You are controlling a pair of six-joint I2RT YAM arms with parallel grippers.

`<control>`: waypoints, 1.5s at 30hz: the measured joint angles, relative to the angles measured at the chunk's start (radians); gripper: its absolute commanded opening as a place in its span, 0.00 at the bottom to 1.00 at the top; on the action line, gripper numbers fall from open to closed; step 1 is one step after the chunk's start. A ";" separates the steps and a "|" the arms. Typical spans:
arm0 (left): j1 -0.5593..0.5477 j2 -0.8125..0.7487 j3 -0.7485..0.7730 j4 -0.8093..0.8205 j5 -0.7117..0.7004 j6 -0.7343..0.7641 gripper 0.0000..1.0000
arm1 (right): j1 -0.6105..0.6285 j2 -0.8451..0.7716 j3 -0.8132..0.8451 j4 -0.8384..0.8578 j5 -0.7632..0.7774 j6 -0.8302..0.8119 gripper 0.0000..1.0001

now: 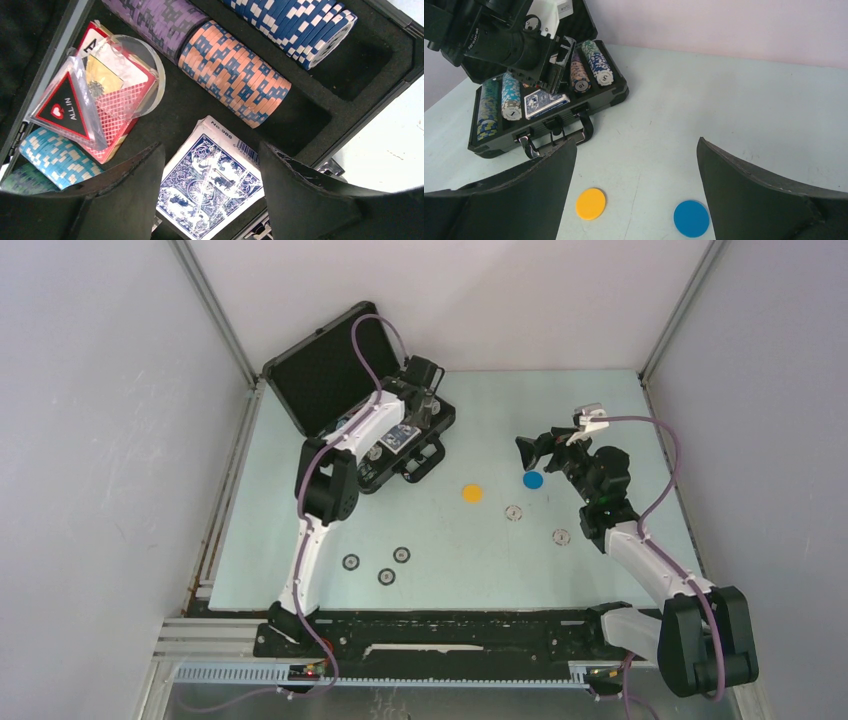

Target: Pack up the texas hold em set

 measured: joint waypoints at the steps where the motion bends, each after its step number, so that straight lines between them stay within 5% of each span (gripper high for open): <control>1: -0.002 0.000 -0.006 0.004 -0.003 -0.005 0.71 | 0.000 0.002 0.000 0.001 0.000 0.002 1.00; 8: -0.006 -0.006 -0.041 0.037 -0.016 -0.018 0.73 | -0.001 0.018 0.000 0.012 -0.004 0.008 1.00; 15: 0.000 -0.023 -0.046 0.022 -0.029 -0.018 0.97 | -0.008 0.035 0.000 0.029 -0.026 0.025 1.00; 28: 0.013 -0.210 -0.145 0.040 0.147 -0.062 0.98 | -0.012 0.055 0.000 0.047 -0.049 0.046 1.00; 45: 0.066 -0.213 -0.341 0.209 0.331 -0.171 0.96 | -0.026 0.055 0.000 0.047 -0.049 0.047 1.00</control>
